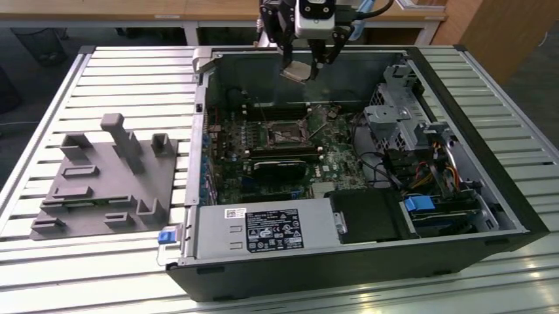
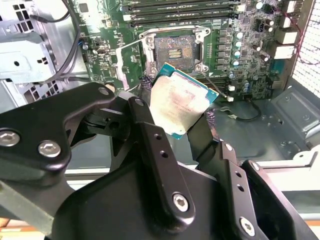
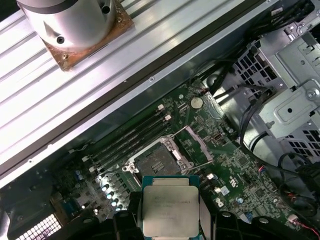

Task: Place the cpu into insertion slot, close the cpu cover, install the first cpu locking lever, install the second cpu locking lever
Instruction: 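Place the cpu into insertion slot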

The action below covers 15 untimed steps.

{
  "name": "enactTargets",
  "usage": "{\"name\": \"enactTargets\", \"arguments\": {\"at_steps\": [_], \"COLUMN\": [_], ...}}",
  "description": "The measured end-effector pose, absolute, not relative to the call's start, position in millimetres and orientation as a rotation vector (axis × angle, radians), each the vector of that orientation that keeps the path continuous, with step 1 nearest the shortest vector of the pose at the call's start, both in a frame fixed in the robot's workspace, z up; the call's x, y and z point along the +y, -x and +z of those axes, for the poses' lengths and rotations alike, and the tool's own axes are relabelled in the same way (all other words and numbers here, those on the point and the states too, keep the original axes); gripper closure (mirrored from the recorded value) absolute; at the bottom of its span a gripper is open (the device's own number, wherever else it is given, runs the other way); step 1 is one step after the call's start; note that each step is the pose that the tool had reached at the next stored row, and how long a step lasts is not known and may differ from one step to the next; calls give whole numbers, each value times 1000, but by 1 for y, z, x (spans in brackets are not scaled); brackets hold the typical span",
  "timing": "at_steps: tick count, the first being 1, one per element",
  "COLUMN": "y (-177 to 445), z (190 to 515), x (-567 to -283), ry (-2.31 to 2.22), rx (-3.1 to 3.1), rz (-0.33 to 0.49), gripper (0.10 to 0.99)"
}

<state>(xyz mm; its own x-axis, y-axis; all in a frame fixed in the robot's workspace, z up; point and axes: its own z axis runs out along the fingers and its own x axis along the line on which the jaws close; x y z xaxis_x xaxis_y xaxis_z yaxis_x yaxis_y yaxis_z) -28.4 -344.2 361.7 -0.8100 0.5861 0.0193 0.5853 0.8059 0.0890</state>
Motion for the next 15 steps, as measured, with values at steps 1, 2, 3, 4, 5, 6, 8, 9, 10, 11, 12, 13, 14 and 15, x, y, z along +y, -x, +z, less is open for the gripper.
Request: {"name": "enactTargets", "arguments": {"at_steps": [1, 2, 3, 4, 5, 6, 8, 9, 10, 11, 12, 13, 14, 15], "y": [28, 28, 28, 28, 28, 28, 28, 28, 28, 28, 28, 28, 28, 28], "z": [362, 362, 362, 362, 362, 362, 362, 362, 362, 362, 362, 362, 362, 362], "x": [-344, -344, -344, -344, -344, -344, -344, -344, -344, -344, -344, -344, -344, -344], "ry": [-971, -977, -983, -990, -997, -1004, -1017, -1023, -1030, -1036, -1044, -1050, -1056, -1063], "rx": [2975, 2972, 2970, 2968, 2965, 2962, 2958, 2955, 2953, 2950, 2948, 2945, 2943, 2940], "rz": [142, 142, 142, 142, 142, 142, 142, 142, 142, 142, 142, 142, 142, 141], "gripper": [545, 545, 545, 545, 545, 545, 545, 545, 545, 545, 545, 545, 545, 545]}}
